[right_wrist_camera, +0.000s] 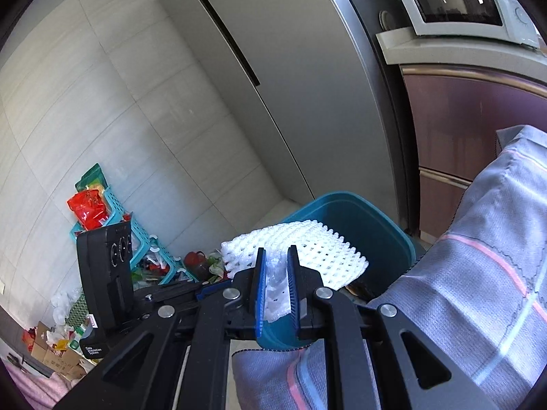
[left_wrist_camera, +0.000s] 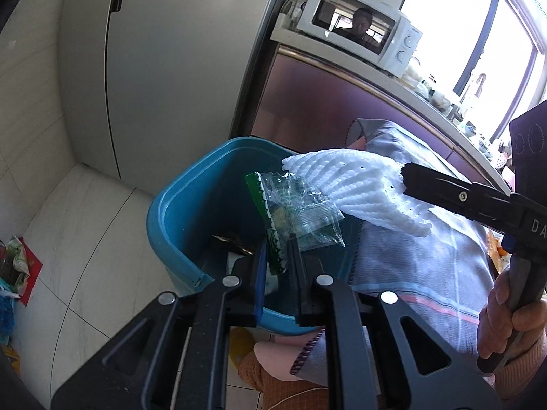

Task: Collect trash
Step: 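Carry the bag and foam net over the teal bin and open both tools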

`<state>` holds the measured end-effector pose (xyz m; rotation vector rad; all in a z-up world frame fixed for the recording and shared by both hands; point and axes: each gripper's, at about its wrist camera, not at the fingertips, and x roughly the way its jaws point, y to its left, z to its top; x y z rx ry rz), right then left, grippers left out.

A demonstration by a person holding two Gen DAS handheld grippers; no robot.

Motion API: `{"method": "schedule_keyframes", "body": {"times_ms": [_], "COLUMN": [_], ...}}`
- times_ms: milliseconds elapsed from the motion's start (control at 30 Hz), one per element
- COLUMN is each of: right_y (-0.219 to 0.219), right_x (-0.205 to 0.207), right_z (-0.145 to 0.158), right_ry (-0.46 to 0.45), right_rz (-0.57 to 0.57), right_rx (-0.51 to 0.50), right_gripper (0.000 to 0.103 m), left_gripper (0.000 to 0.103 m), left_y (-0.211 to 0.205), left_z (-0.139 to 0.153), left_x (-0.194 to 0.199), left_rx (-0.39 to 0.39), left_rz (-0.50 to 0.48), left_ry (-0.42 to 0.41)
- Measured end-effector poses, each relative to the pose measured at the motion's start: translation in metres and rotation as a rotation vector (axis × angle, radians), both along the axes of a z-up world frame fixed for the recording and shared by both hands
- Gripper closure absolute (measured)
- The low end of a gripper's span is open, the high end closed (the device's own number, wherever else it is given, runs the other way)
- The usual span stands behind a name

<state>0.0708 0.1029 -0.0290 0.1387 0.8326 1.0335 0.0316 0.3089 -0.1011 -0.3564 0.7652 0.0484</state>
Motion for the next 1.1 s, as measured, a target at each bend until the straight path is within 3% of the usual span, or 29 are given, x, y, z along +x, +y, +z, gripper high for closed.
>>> {"method": "schedule_keyframes", "body": {"times_ms": [267, 567, 867, 1100], "right_y": [0.007, 0.001, -0.021, -0.063], "right_x": [0.018, 0.022, 0.014, -0.014], "right_z": [-0.020, -0.023, -0.016, 0.015], "right_ry": [0.078, 0.092, 0.078, -0.024], "right_rz": [-0.047, -0.090, -0.098, -0.118], "right_rx": [-0.045, -0.052, -0.020, 0.001], "right_gripper": [0.085, 0.073, 0.072, 0.062], "left_gripper": [0.088, 0.085, 0.073, 0.065], "left_y": [-0.004, -0.006, -0.020, -0.067], "left_z": [-0.015, -0.030, -0.005, 0.025], "left_x": [0.014, 0.025, 0.010, -0.001], "left_rx": [-0.007, -0.035, -0.012, -0.003], "left_rz": [0.010, 0.025, -0.012, -0.156], "left_ry": [0.036, 0.064, -0.016, -0.107]}}
